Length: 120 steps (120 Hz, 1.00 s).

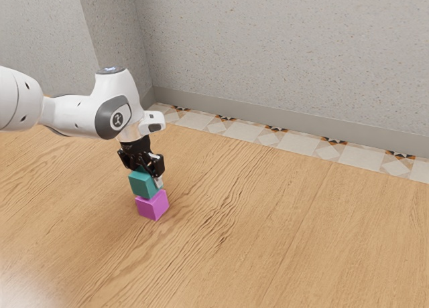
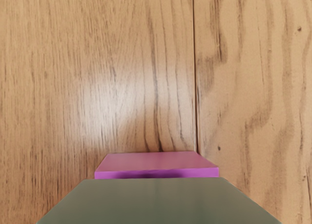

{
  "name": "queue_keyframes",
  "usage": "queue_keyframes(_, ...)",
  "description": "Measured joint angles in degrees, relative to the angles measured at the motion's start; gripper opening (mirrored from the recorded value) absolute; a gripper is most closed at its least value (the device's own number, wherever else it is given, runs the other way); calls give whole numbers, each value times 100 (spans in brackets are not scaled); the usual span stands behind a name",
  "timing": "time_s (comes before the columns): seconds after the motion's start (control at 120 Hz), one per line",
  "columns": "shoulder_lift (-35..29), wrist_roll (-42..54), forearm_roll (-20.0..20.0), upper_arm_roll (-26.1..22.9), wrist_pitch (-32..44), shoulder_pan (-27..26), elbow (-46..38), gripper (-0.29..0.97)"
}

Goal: Pick up the blue block with one arm, and put the blue block on the pink block with one arm

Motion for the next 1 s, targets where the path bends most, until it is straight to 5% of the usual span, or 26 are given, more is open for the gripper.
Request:
queue_keyframes(0.292, -25, -7, -7, 0, 11, 0, -30, 36)
queue_keyframes(0.725, -61, 96, -71, 0, 2, 0, -32, 58)
queue_keyframes(0.867, -718, 127, -60, -10, -121, 6, -2, 63)
queue_keyframes(1.0, -1538, 120, -91, -40, -1508, -26, 1608, 65)
